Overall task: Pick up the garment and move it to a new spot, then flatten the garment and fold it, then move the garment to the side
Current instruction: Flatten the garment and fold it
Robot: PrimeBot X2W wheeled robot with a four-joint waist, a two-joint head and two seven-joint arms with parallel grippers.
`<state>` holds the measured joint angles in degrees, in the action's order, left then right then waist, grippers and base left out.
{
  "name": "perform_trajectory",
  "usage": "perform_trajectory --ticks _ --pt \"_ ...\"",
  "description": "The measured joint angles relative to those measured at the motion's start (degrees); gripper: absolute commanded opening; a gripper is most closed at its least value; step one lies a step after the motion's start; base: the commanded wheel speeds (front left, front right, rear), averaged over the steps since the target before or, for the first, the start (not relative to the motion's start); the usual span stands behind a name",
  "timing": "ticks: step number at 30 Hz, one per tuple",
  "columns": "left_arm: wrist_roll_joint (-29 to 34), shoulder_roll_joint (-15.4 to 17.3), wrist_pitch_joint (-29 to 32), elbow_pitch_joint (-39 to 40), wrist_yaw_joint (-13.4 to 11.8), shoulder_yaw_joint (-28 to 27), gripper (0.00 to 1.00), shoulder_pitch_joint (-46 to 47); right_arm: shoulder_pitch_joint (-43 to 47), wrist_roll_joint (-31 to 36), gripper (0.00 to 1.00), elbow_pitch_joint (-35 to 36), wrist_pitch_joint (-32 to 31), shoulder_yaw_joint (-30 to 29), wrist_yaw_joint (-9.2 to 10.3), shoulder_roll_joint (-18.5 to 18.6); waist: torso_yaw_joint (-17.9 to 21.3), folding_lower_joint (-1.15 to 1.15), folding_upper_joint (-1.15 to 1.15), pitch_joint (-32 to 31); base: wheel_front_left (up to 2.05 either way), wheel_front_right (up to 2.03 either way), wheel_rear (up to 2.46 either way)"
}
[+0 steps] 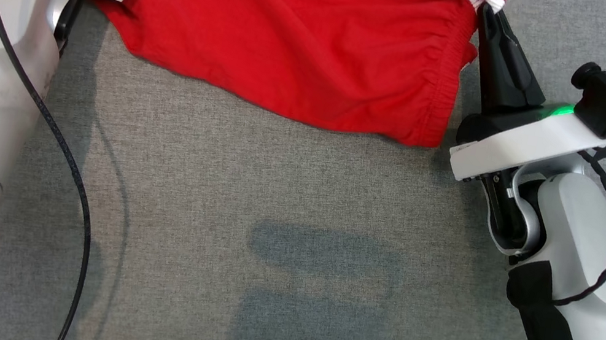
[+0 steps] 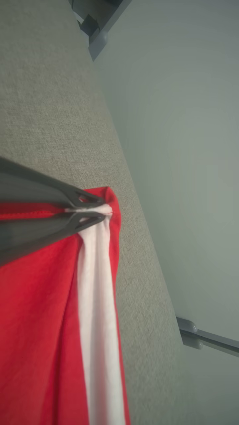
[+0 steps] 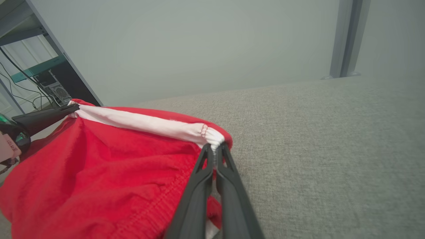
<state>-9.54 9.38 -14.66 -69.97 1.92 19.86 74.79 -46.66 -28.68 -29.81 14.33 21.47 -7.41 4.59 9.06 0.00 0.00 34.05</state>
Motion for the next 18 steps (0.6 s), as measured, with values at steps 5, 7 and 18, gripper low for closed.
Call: perform_trajectory --ticks 5,7,18 --pt "0.02 0.0 0.0 -1.24 0.02 0.85 0.0 1.74 -1.11 0.45 0.0 -0.04 0.0 -0.12 0.0 -0.48 0.38 0.0 0.0 1.07 0.0 0.0 0.0" --pt "0.02 -0.18 0.0 -1.69 0.04 1.08 0.0 1.89 -1.29 0.45 0.0 -0.16 0.0 -0.09 0.0 -0.59 0.56 0.0 0.0 1.37 0.0 0.0 0.0" --pt "-0.78 -1.12 -0.01 -0.73 1.2 1.3 1.0 1.65 -1.98 1.21 1.0 -0.81 0.0 -0.21 0.0 -0.78 0.58 0.0 0.0 0.19 0.0 0.0 0.0"
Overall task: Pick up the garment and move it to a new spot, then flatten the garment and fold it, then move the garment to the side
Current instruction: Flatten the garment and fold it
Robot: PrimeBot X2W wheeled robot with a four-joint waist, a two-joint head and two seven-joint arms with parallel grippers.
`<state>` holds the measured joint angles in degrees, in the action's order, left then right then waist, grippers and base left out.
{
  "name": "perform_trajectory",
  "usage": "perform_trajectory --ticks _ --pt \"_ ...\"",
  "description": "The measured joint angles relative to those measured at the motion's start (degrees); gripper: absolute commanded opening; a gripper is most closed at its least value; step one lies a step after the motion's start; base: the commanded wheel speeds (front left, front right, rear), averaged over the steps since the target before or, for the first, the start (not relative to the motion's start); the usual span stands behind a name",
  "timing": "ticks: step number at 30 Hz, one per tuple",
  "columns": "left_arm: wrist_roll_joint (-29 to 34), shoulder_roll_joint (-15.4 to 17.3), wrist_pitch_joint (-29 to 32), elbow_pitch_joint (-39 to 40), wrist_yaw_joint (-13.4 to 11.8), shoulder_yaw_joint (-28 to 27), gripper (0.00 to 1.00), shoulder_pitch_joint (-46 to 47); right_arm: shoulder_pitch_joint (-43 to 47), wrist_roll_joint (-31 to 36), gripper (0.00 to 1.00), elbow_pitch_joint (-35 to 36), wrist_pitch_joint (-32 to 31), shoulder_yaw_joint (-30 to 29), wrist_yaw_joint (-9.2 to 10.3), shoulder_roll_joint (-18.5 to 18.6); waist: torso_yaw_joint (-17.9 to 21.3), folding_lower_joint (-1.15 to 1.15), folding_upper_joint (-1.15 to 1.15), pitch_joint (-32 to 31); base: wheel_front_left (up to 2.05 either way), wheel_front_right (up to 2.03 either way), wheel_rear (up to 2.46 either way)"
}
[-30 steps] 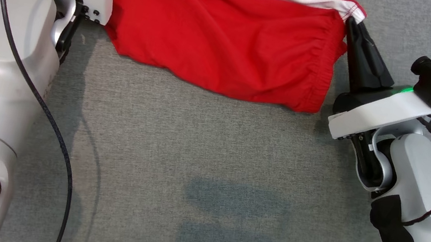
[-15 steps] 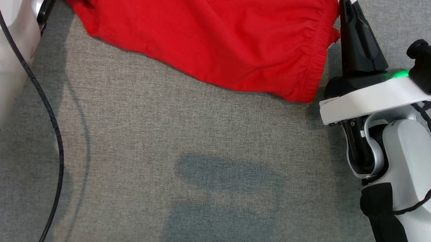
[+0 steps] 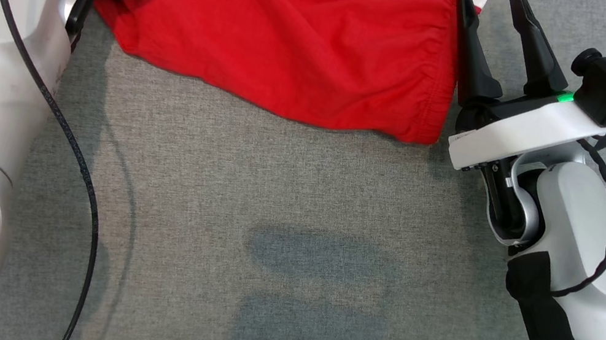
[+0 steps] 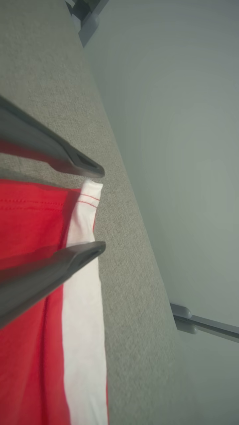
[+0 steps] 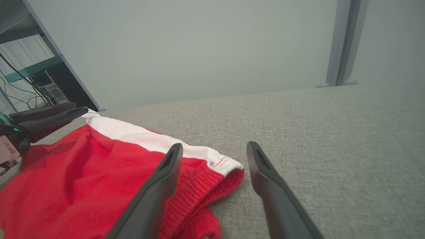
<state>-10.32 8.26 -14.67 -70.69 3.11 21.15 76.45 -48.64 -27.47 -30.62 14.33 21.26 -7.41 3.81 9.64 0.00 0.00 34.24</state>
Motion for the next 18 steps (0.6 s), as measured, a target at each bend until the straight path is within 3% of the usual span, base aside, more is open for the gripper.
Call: perform_trajectory --ticks 5,18 --pt "-1.03 -0.33 0.0 2.33 -0.15 -0.85 1.0 -2.69 1.65 2.1 1.0 0.08 0.01 -1.89 0.0 -0.03 -0.49 0.0 0.0 -1.83 0.0 0.0 0.0" --pt "-5.72 -1.51 0.01 12.48 -1.34 -6.55 1.0 -22.38 14.88 10.99 1.0 4.33 0.08 -10.73 0.0 0.44 -2.53 0.0 0.0 -11.86 0.0 0.0 0.0"
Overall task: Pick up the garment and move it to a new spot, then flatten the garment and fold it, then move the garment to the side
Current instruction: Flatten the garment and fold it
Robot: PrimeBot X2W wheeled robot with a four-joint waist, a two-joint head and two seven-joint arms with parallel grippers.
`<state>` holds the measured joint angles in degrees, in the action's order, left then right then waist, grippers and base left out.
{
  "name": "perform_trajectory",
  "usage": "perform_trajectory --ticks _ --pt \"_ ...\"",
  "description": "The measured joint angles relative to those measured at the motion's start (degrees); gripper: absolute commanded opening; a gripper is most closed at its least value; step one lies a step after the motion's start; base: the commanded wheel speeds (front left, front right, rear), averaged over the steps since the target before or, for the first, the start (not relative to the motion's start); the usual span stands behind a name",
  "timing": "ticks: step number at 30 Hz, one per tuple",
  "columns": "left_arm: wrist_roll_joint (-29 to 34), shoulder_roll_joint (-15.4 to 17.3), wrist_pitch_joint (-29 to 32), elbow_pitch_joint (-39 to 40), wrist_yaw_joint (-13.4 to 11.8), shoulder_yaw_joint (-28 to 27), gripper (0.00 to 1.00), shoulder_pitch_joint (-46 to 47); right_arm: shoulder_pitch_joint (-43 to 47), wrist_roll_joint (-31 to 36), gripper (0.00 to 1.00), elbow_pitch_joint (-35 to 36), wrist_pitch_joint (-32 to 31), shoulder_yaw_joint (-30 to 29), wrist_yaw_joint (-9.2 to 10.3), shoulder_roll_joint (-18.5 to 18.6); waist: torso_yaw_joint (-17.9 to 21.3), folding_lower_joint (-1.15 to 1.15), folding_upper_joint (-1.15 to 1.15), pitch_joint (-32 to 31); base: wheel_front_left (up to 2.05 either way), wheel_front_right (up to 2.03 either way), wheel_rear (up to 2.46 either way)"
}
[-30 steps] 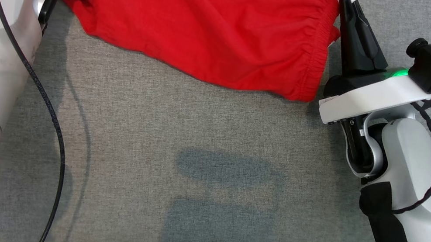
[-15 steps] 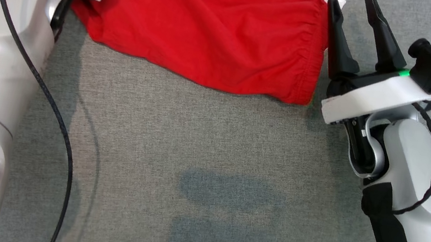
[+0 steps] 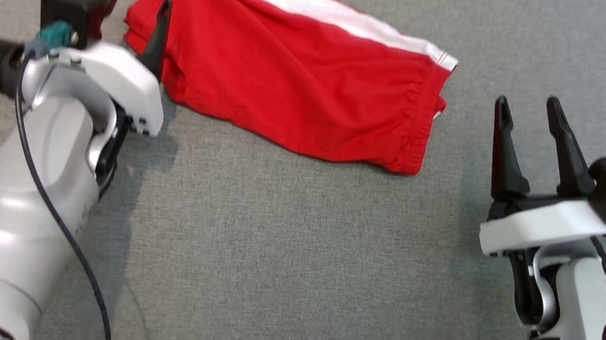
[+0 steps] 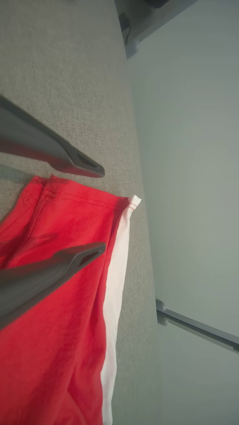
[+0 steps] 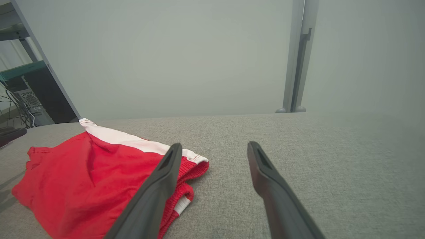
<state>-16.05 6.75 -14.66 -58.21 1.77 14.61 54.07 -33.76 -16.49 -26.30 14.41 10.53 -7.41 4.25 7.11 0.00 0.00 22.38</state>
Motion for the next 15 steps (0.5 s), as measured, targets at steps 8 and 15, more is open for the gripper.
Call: perform_trajectory --ticks 8,15 --pt "-0.41 -0.46 0.0 2.6 -0.33 -3.33 1.0 -8.22 6.17 1.67 1.0 1.26 0.0 -1.37 0.0 -0.1 0.37 0.0 0.0 -5.17 0.0 0.0 0.0" --pt "-0.69 -0.31 0.0 2.59 -0.33 -6.0 1.0 -8.79 6.89 1.65 1.0 1.57 0.0 -1.56 0.0 -0.19 2.63 0.0 0.0 -4.16 0.0 0.0 0.0"
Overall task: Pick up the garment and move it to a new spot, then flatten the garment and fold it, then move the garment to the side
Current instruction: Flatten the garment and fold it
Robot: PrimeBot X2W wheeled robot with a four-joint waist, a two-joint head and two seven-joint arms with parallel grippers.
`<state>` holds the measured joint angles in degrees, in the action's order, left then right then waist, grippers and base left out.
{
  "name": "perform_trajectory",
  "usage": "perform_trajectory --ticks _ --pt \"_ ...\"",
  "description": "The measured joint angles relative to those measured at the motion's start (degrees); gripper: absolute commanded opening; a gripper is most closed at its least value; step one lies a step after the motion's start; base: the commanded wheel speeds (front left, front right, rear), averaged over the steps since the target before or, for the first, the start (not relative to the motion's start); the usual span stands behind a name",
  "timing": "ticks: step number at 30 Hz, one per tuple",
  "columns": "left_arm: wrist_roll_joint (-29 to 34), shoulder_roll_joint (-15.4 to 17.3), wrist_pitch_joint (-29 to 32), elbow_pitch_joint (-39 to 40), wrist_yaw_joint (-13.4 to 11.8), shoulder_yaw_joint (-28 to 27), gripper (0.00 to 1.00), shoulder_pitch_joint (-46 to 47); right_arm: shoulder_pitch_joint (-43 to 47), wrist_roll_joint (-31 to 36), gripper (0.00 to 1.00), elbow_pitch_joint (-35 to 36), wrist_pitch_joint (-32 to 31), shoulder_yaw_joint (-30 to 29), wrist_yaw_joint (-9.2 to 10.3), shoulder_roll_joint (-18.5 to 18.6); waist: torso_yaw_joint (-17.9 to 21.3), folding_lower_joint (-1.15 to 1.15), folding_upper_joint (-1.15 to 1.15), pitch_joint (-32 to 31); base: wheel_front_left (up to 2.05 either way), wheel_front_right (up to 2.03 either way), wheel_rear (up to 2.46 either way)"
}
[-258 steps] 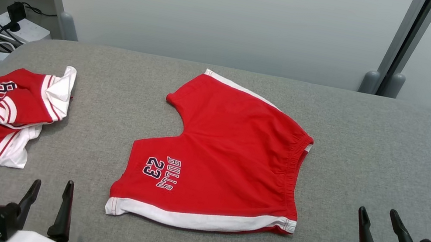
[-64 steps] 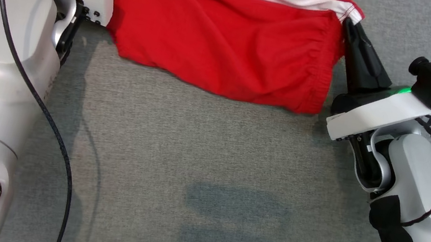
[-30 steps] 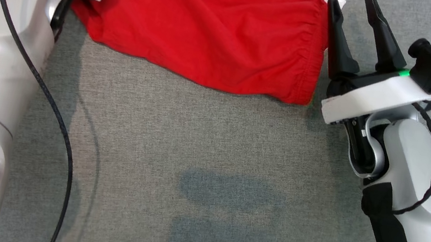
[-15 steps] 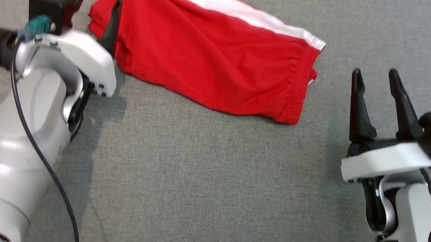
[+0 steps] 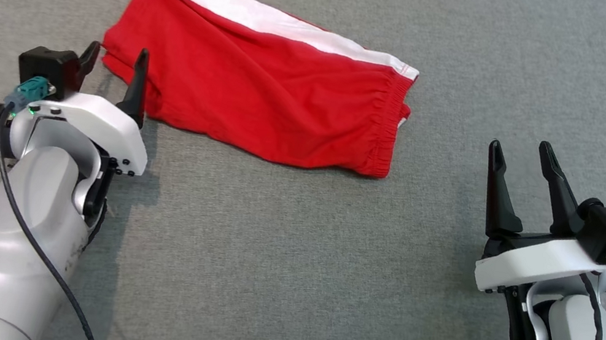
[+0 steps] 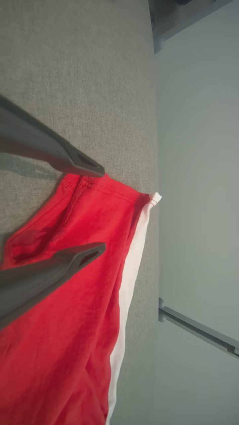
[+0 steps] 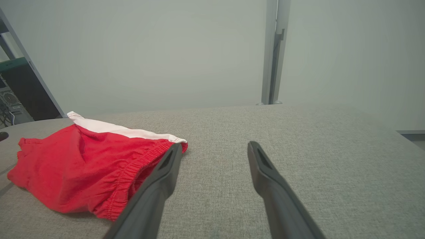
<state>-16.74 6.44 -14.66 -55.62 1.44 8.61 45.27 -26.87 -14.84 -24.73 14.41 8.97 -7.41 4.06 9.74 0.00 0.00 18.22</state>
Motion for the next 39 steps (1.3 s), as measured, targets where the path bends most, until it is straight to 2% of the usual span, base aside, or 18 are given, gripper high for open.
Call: perform_trajectory --ticks 11,19,20,22,28,39 --pt "-1.2 1.79 0.0 -4.57 -1.79 -4.6 1.0 2.34 -0.26 -1.33 1.0 0.11 0.0 1.18 0.0 -0.38 3.35 0.0 0.0 3.22 0.0 0.0 0.0" --pt "-3.14 1.76 0.0 -9.61 -1.93 -6.31 1.0 5.53 -0.77 -1.33 1.0 0.19 0.0 1.26 0.0 -0.6 4.2 0.01 0.0 4.6 0.0 0.0 0.0" --pt "-3.25 1.76 0.0 -9.88 -1.93 -6.42 0.72 5.86 -0.77 -1.33 1.0 0.21 0.0 1.26 0.0 -0.62 4.23 0.0 0.0 4.69 0.0 0.0 0.0" --pt "-3.46 1.7 0.0 -10.94 -1.76 -6.55 0.0 6.53 -0.77 -1.33 1.0 0.22 0.0 1.23 0.0 -0.63 4.22 0.0 0.0 4.72 0.0 0.0 0.0" --pt "-2.88 1.45 -0.05 -12.45 -0.62 -5.17 0.0 6.83 -0.78 -1.33 1.0 0.26 0.0 1.04 0.0 -0.67 3.55 0.01 0.0 4.42 0.0 0.0 0.0" --pt "-2.38 -2.37 0.0 -9.28 0.08 -4.8 0.0 2.46 -0.75 -2.03 1.0 -0.91 0.0 1.33 0.0 -0.75 0.45 0.0 0.0 0.54 0.0 0.0 0.0"
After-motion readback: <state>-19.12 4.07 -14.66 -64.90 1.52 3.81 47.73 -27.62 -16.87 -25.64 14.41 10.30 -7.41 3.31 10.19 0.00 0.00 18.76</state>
